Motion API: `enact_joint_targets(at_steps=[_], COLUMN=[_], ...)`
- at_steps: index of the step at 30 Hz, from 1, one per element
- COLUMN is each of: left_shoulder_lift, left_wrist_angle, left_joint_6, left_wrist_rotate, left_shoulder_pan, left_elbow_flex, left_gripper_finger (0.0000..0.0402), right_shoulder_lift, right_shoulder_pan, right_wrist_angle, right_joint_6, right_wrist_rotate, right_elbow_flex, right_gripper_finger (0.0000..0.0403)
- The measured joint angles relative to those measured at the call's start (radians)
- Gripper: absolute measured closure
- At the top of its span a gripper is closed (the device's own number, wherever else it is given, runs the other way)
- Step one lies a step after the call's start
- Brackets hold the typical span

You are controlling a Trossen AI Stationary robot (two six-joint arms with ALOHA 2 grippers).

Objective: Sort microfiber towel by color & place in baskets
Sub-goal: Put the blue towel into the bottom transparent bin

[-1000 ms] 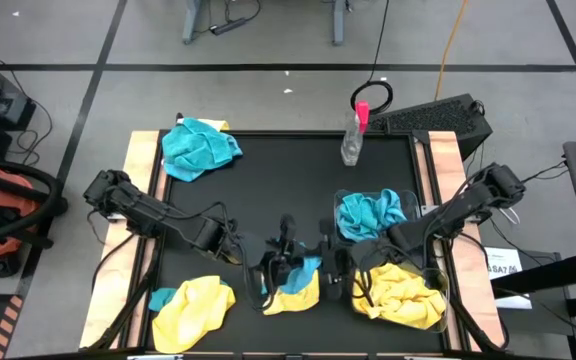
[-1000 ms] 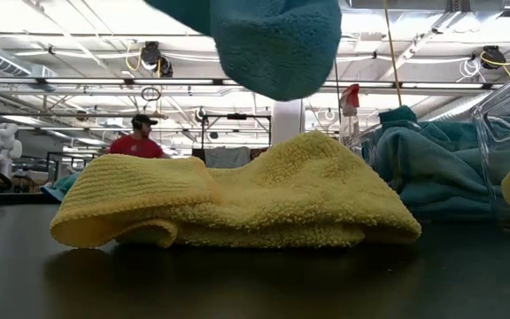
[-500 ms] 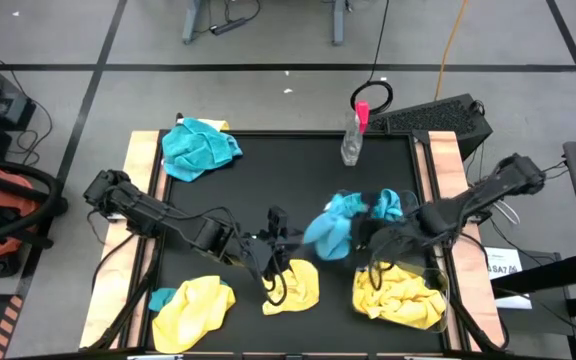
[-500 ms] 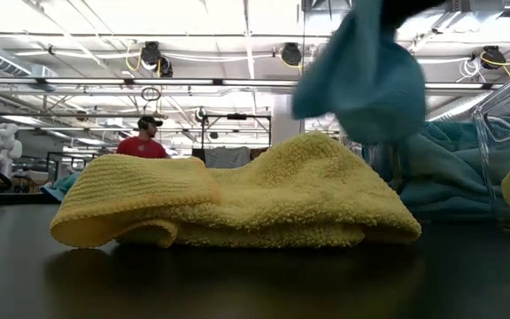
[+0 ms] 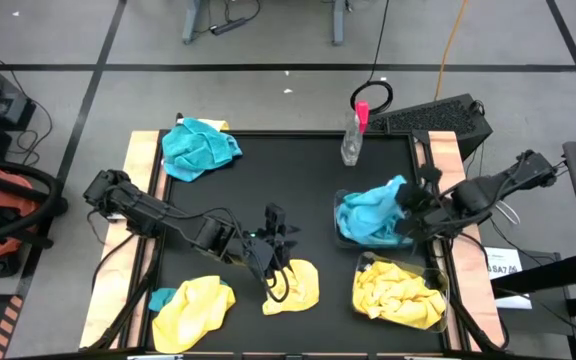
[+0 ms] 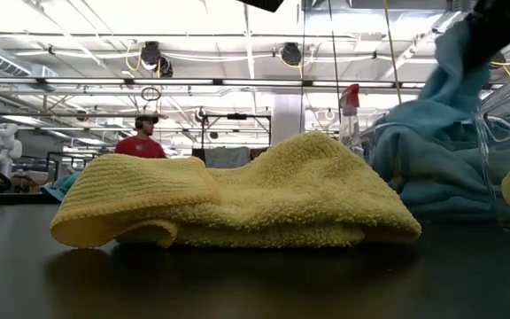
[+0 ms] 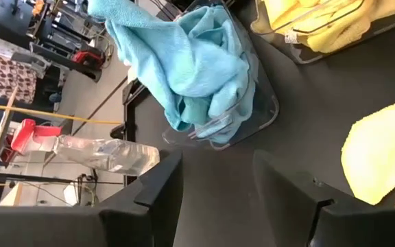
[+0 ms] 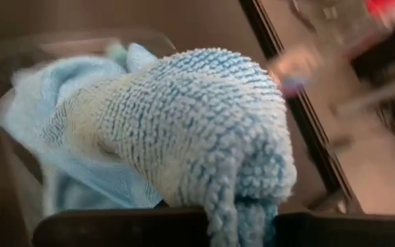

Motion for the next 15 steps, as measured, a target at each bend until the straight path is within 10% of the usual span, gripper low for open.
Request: enact_joint_targets(at_steps=[15], left_shoulder_lift=[0.000], left_wrist_angle=[0.001], left_joint_6=[-0.068], left_wrist_rotate=[0.092], left_shoulder_pan=[0.024], left_elbow_flex=[0.000], left_gripper_finger=[0.0218], right_shoulder_lift=[0.095], right_shoulder_pan=[0.000], right_wrist_angle=[0.067], right_joint_6=[-0.008], right_wrist_rotate=[-0.131], right_elbow_flex=[0.000], right_gripper_finger=[0.0394])
